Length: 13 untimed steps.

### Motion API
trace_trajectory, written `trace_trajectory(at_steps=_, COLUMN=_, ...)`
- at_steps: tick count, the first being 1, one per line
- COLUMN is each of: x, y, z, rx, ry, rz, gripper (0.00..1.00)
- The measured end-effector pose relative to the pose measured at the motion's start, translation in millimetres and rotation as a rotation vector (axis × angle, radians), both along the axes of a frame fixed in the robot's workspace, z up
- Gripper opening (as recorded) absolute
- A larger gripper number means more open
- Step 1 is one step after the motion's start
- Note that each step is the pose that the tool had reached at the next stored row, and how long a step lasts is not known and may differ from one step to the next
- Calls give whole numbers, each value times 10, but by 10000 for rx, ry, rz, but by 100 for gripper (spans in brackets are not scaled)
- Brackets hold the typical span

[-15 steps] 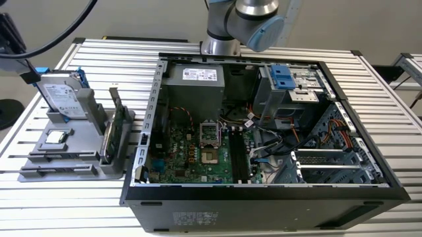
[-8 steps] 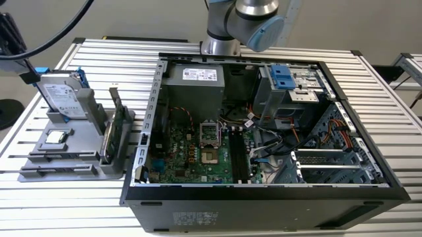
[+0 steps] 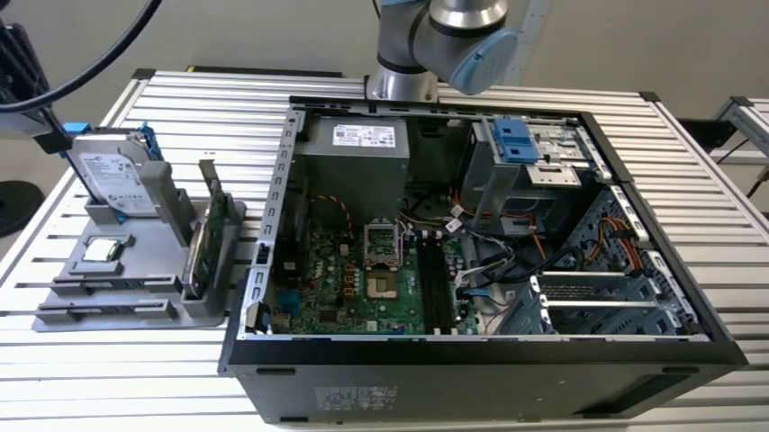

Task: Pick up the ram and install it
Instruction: 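Reach for the ram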

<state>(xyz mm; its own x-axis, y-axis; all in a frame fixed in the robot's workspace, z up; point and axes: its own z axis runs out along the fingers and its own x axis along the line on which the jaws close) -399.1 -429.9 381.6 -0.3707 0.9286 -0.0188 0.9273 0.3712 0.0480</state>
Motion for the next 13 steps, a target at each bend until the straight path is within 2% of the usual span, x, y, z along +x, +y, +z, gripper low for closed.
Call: trace_trajectory(at_steps=13, x=-4, y=-6, z=0, rx=0, ry=0, rz=-760, gripper=0)
